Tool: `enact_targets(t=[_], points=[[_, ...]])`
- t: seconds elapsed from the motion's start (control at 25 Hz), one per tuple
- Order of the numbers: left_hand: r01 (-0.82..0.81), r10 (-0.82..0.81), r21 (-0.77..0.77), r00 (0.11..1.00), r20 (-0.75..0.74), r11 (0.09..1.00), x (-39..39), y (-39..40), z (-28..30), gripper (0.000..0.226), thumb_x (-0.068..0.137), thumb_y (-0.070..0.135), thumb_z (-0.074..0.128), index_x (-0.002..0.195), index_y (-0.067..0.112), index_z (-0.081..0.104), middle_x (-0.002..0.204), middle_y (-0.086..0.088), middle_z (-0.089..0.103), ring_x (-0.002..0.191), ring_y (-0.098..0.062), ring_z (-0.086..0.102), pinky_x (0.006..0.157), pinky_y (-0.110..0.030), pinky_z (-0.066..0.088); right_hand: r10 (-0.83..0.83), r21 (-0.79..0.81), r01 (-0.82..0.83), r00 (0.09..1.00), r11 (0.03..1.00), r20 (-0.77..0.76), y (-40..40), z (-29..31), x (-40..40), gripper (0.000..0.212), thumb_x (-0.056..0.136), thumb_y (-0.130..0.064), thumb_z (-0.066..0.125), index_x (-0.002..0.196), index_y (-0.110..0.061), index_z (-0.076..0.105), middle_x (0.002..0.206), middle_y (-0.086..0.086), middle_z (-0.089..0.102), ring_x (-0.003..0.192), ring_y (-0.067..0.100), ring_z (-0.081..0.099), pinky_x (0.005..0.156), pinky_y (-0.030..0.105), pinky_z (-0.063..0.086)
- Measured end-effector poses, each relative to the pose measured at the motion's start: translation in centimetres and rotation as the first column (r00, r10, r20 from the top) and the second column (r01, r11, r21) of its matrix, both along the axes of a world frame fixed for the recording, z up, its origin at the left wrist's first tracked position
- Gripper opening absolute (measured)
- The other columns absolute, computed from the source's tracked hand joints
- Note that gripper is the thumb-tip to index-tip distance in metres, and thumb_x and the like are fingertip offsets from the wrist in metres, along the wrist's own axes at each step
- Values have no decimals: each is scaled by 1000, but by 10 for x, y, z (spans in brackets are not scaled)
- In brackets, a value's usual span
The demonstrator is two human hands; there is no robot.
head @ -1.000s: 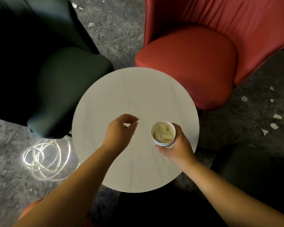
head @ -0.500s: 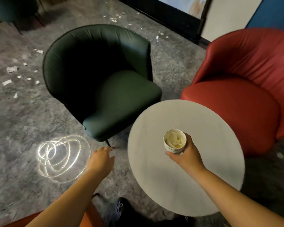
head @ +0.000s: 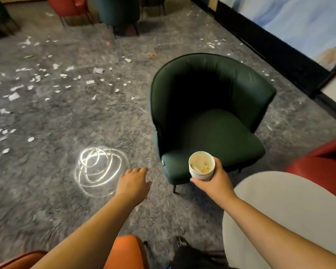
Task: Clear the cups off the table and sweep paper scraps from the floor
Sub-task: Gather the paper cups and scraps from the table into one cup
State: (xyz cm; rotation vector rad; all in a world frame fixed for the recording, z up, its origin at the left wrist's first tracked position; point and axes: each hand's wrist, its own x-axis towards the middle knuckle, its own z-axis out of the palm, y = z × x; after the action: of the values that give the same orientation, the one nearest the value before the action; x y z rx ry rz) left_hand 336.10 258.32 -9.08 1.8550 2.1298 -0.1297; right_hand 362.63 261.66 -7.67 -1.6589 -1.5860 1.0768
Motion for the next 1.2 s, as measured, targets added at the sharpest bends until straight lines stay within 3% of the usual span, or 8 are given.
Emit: enact_targets(t=[0.16, 0.32, 0.44, 0.6, 0.76, 1.04, 1.2], points=[[-92, 92, 19, 996, -7, 996, -60, 44, -3, 59, 94, 51, 46, 146, 27, 31, 143, 1, 47, 131, -25, 43, 104, -40, 36, 126, 5, -125, 991, 992, -35, 79, 0, -73, 77, 56, -37, 89, 116, -44, 42, 110, -19, 57, 100, 7, 57, 81, 20, 45], [-181, 181, 23, 983, -30, 983, -113, 96, 3, 61, 93, 53, 46, 146, 27, 30, 141, 2, 49, 130, -24, 43, 104, -40, 36, 265, 11, -265, 961, 964, -73, 159, 6, -141, 74, 58, -36, 88, 103, -64, 37, 102, -32, 53, 92, -17, 53, 66, -1, 40], [-234, 235, 25, 972, -23, 972, -152, 134, 10, 61, 94, 53, 45, 147, 27, 27, 141, 2, 49, 130, -23, 42, 105, -40, 36, 321, 0, -323, 943, 946, -88, 212, 11, -190, 73, 58, -33, 89, 104, -60, 39, 105, -30, 54, 94, -26, 48, 67, -5, 38], [-276, 277, 31, 960, -32, 961, -217, 180, 16, 59, 94, 52, 45, 146, 27, 30, 140, 3, 50, 130, -23, 42, 104, -39, 35, 358, -18, -361, 928, 932, -102, 269, 9, -261, 74, 57, -32, 90, 110, -49, 41, 105, -26, 57, 93, -17, 54, 69, 1, 41], [-247, 248, 19, 968, -51, 969, -302, 244, 10, 56, 94, 52, 44, 143, 26, 32, 138, 2, 51, 129, -24, 43, 103, -40, 36, 349, -13, -352, 932, 936, -95, 332, 0, -344, 73, 57, -34, 89, 113, -44, 42, 102, -25, 57, 95, 3, 58, 79, 18, 44], [-135, 132, -39, 988, -82, 990, -458, 382, 18, 55, 94, 54, 43, 141, 26, 35, 140, 1, 49, 128, -26, 43, 102, -42, 35, 215, 2, -216, 969, 976, -121, 456, 10, -484, 74, 56, -34, 89, 112, -44, 42, 99, -31, 55, 94, 6, 58, 71, 14, 42], [-67, 65, -37, 996, -58, 997, -513, 479, 17, 55, 94, 54, 44, 141, 26, 36, 140, -1, 50, 130, -27, 42, 105, -43, 35, 127, -23, -131, 983, 991, -131, 534, 8, -535, 72, 52, -39, 88, 107, -47, 42, 101, -28, 57, 97, 7, 60, 79, 22, 45]])
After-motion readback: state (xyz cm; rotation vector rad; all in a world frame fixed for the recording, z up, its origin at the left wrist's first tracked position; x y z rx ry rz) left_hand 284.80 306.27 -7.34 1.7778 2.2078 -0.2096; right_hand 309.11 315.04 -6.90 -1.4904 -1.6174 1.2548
